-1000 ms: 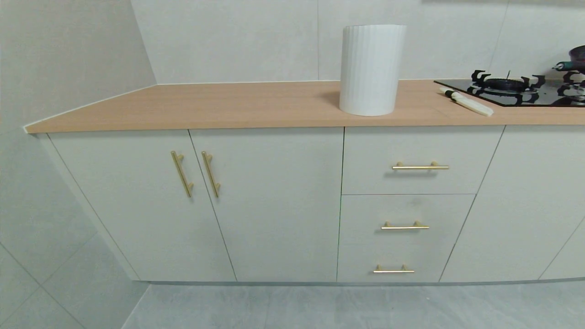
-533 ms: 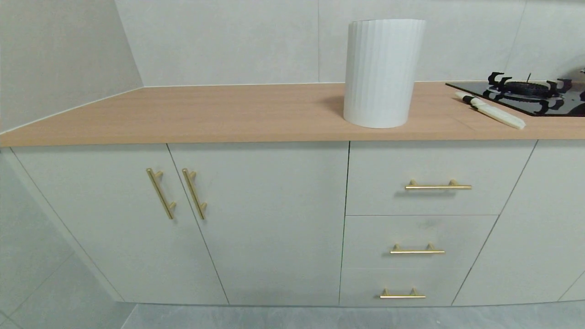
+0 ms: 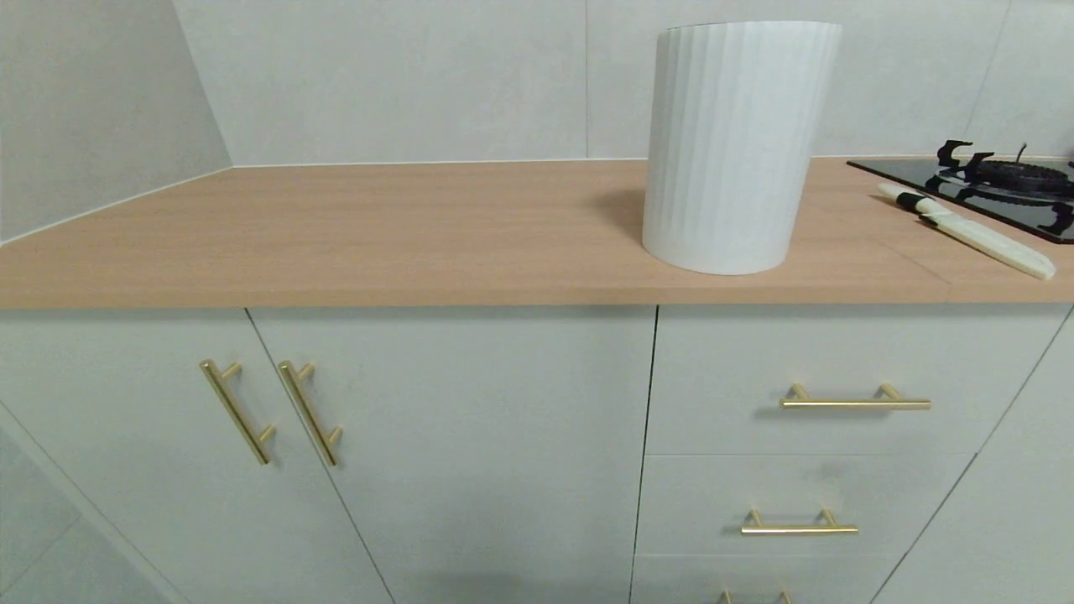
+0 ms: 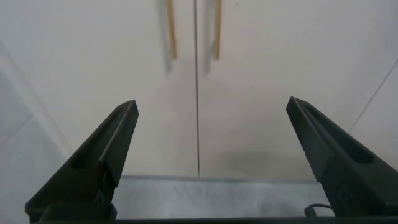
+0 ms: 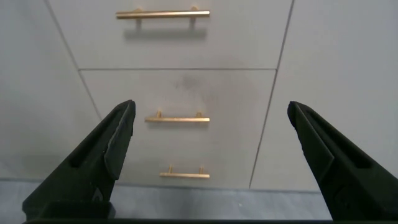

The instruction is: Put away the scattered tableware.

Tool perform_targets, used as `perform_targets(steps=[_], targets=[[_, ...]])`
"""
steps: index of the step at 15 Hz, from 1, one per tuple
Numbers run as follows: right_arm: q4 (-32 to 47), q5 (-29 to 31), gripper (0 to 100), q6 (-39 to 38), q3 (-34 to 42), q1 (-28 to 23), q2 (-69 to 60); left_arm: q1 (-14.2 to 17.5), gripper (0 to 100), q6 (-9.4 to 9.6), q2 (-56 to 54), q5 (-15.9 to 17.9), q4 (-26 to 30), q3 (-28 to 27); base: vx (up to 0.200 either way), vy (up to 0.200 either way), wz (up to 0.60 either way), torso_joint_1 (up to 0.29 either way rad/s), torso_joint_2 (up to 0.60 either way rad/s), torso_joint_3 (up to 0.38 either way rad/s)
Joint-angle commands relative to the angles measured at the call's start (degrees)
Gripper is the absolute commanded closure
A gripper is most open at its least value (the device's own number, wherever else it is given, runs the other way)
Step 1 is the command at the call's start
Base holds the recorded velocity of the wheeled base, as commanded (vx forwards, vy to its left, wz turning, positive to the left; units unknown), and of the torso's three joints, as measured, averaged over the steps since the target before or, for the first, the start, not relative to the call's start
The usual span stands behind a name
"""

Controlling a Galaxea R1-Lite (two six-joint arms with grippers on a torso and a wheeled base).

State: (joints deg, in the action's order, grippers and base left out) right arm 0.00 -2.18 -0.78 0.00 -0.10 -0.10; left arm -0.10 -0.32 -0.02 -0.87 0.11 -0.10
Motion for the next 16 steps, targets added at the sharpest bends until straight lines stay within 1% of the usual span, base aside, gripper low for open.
perform_targets(steps=[1,9,10,16], targets=[[0.0,-0.02,0,-0.01,0.0,0.01,0.1,0.01,0,-0.03,0.02,-0.01,-0.02,-0.08,0.0,0.0,0.0,0.0,0.0,0.0],[0.0,-0.02,0,-0.01,0.0,0.01,0.1,0.01,0,-0.03,0.02,-0.01,-0.02,0.01,0.0,0.0,0.0,0.0,0.0,0.0],[0.0,-0.1,0,-0.01,0.0,0.01,0.1,0.01,0,-0.03,0.02,-0.01,-0.02,0.01,0.0,0.0,-0.6,0.002,0.0,0.007],[0.0,-0.1,0,-0.01,0.0,0.01,0.1,0.01,0,-0.03,0.02,-0.01,-0.02,-0.08,0.0,0.0,0.0,0.0,0.0,0.0]])
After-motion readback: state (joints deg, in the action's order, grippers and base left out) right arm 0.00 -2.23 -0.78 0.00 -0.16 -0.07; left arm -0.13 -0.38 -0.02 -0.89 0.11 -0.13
